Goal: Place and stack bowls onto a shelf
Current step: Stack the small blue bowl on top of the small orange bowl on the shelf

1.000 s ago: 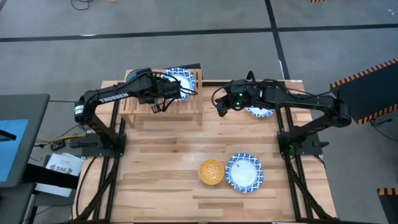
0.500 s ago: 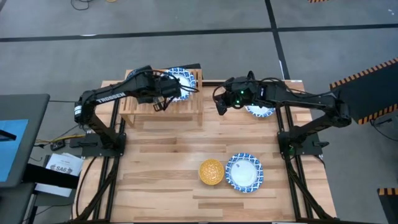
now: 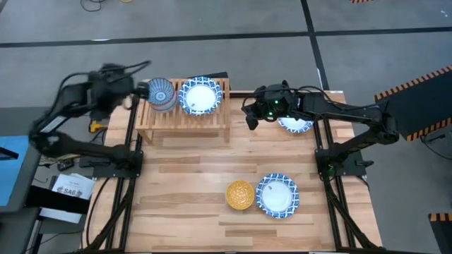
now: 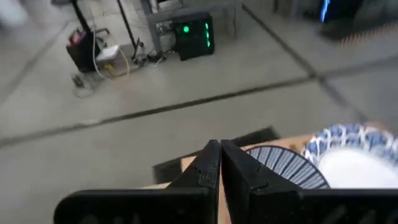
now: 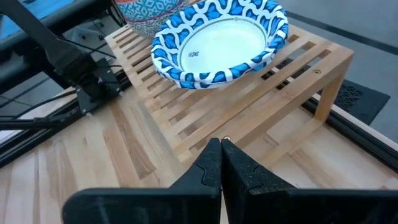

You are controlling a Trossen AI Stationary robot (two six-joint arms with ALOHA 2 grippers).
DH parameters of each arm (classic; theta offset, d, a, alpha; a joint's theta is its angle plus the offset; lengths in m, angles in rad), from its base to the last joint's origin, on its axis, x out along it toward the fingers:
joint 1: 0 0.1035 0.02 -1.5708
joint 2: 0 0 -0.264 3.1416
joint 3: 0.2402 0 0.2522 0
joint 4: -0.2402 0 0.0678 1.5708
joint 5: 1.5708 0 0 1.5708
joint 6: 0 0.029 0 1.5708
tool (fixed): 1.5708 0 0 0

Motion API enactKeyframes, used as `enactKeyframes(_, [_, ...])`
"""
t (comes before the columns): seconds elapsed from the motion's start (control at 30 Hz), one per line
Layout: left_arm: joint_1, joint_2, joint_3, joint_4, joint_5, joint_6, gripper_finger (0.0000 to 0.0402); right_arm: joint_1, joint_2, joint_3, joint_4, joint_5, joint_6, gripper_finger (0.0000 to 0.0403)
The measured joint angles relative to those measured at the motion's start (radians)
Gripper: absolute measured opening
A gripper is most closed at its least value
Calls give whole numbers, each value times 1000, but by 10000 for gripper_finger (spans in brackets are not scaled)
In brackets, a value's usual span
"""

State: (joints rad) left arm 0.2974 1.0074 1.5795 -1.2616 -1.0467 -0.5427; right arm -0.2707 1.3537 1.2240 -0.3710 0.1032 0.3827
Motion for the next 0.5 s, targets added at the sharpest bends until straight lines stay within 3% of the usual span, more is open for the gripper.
enactKeyframes(0.13, [0, -169, -246, 200, -10, -67, 0, 0, 0, 0, 0, 0, -3, 21])
enactKeyframes(0.27, [7, -218, -429, 360, -15, -93, 0, 1, 0, 0, 0, -4, -15, 21])
enactKeyframes(0.5, [86, -157, -484, 394, -65, -106, 0, 1, 0, 0, 0, -26, -17, 21])
